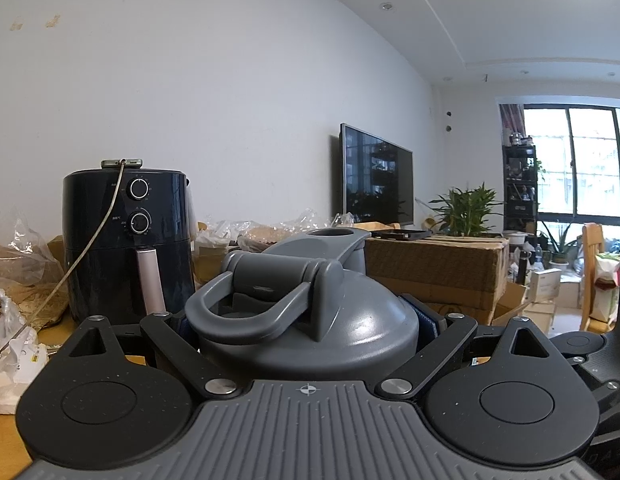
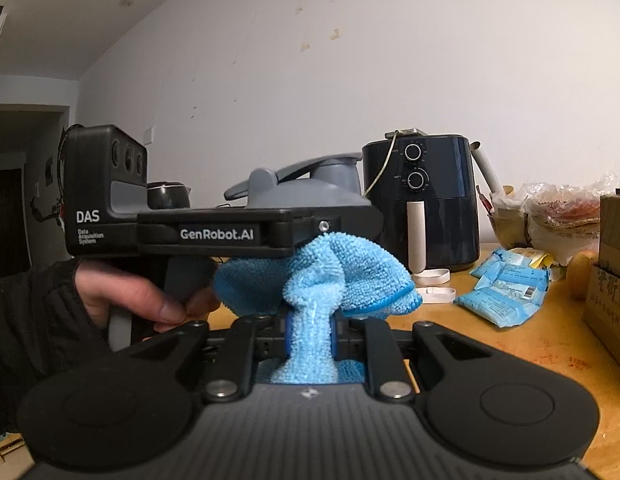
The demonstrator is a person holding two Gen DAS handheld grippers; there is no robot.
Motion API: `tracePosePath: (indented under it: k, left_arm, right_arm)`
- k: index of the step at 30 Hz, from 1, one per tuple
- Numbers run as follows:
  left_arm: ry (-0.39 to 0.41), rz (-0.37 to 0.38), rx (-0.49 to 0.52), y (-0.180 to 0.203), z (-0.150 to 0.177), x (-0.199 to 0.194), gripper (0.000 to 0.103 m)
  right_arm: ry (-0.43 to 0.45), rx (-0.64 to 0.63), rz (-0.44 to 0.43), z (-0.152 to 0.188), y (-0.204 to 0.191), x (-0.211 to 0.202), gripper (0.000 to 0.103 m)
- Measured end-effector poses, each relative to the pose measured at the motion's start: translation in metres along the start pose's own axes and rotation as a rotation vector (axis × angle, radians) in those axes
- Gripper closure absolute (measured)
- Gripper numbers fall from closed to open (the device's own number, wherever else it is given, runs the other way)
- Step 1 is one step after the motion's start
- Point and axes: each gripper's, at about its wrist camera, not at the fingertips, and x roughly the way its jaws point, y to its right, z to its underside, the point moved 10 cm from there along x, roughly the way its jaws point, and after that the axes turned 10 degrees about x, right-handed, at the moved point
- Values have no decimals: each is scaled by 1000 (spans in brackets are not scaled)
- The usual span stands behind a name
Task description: Clean container
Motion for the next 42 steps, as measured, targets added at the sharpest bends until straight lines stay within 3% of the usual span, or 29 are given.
tracePosePath:
  k: [22,29,42]
  left_arm:
    - [6,-7,-2,-1,-4,0,8]
    - [6,-8,-2,-2,-6,0,8]
    - [7,-15,-2,-2,-8,0,8]
  right_arm:
    - [0,24,-17,6,1,-5,90]
    - [2,36,-38,11,2,-21,89]
    - [12,81,-2,17,21,-53,89]
